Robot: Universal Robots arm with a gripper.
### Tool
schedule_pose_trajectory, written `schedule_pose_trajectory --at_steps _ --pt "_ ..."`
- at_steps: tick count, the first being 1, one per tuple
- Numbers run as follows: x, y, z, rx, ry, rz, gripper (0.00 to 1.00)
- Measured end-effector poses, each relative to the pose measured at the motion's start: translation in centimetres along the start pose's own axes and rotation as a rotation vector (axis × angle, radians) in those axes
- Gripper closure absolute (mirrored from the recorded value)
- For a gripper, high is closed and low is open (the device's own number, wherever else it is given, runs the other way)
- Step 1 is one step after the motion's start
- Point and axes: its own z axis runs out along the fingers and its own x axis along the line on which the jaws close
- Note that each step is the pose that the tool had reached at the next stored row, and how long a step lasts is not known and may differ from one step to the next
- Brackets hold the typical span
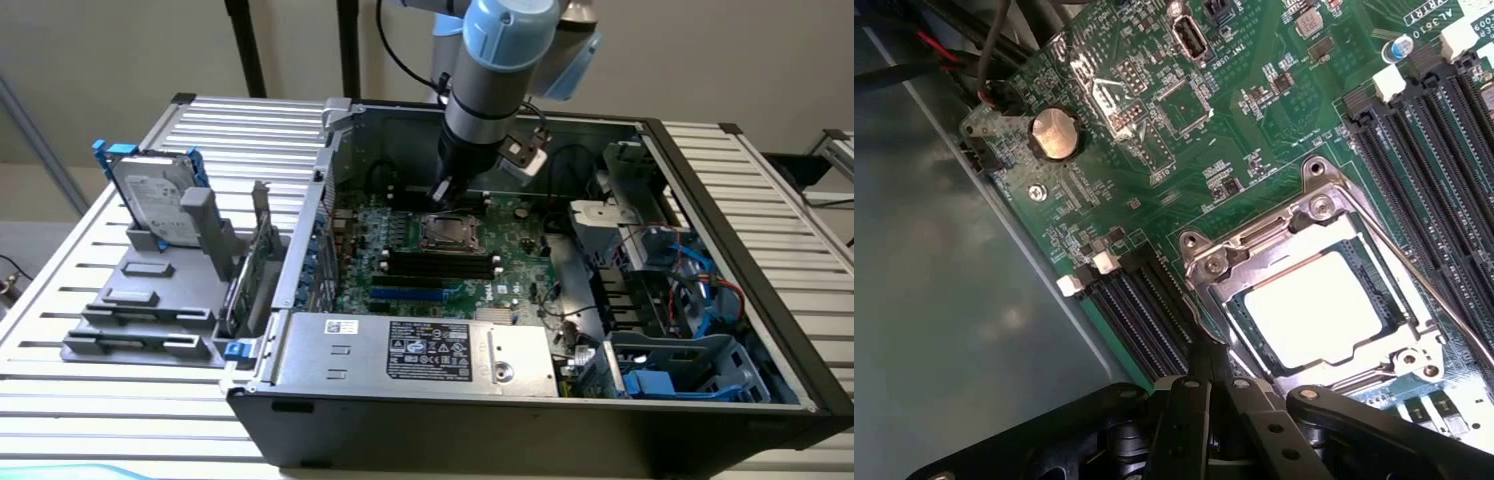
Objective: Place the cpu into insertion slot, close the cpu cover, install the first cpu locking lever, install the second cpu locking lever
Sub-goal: 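Install the first cpu locking lever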
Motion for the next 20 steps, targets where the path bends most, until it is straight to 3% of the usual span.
schedule_pose_trajectory --at_steps 20 --pt "0.19 0.7 0.69 -0.0007 0.0002 0.0 0.89"
